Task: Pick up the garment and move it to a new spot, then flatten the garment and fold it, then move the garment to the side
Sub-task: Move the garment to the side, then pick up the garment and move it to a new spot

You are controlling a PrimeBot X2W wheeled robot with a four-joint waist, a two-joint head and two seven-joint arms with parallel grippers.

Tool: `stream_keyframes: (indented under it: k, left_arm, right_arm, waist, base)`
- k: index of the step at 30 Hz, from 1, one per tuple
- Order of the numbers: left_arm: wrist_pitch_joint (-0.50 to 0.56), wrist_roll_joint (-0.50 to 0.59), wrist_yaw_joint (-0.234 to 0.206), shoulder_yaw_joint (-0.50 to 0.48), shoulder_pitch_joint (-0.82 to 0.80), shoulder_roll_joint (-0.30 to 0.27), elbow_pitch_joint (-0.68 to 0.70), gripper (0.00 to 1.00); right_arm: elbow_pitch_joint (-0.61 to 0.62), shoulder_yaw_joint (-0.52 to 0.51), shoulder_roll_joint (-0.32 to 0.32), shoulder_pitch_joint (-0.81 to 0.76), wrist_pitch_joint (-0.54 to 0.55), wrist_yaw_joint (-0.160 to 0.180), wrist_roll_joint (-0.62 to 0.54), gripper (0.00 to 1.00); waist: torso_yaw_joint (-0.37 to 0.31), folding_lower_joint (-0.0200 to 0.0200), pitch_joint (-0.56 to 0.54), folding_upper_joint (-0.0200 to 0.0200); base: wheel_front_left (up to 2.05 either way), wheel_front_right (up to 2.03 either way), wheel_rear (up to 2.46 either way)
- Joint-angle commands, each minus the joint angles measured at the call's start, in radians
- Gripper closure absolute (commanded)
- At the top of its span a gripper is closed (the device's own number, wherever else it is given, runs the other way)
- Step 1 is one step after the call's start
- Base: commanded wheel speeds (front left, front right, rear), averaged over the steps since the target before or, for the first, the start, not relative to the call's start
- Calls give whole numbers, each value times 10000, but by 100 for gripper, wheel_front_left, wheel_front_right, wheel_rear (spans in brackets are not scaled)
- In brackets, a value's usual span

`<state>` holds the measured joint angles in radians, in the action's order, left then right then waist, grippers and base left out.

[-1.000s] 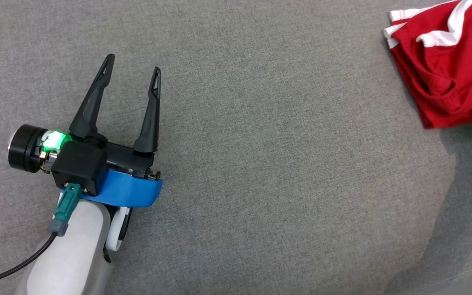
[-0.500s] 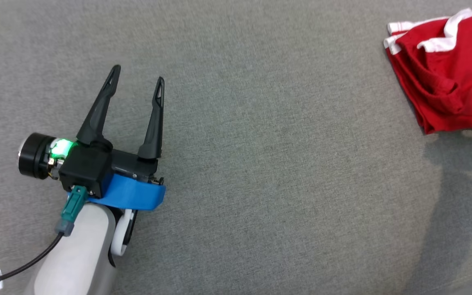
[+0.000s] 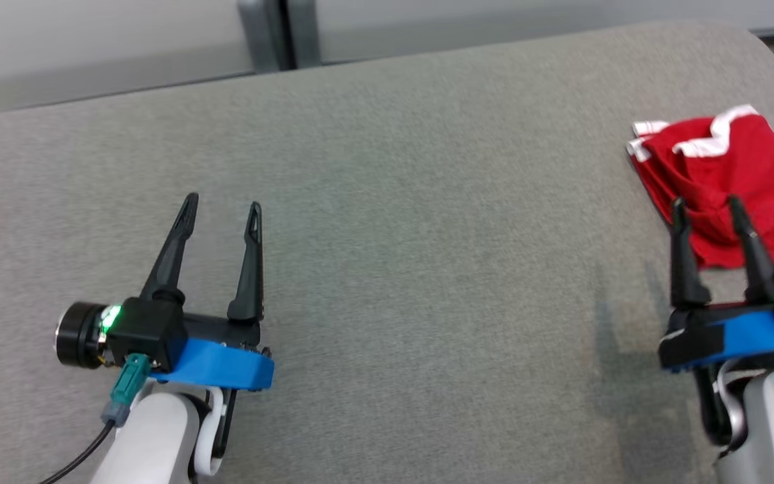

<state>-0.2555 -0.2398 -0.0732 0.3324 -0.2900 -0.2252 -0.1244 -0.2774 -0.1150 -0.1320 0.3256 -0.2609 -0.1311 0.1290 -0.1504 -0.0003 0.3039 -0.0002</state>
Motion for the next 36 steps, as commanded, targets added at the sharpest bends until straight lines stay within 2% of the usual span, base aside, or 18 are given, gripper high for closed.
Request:
stream_keyframes:
  k: [1, 6, 15, 36]
  left_arm:
    - [-33, -74, -67, -94, 227, -20, -74, 0]
    - [-69, -308, -151, -257, 706, 17, -328, 0]
    - [-97, -638, -269, -721, 1626, -204, -749, 0]
    - [-27, -854, -235, -481, 2618, -394, -1296, 0]
  right_arm:
    - [226, 123, 107, -302, 61, 6, -5, 0]
    - [929, 516, 429, -1146, 449, 6, 129, 0]
    - [1742, 602, 714, -2397, 1090, 5, 55, 0]
    - [3053, 596, 814, -4034, 2053, 5, 142, 0]
  waist:
    - [137, 3, -150, 2]
    - [655, 3, -745, 2]
    - [1340, 3, -1643, 2]
    - [1309, 3, -2611, 2]
  base:
    - [0, 0, 0]
    - [0, 0, 0]
    - [0, 0, 0]
    - [0, 0, 0]
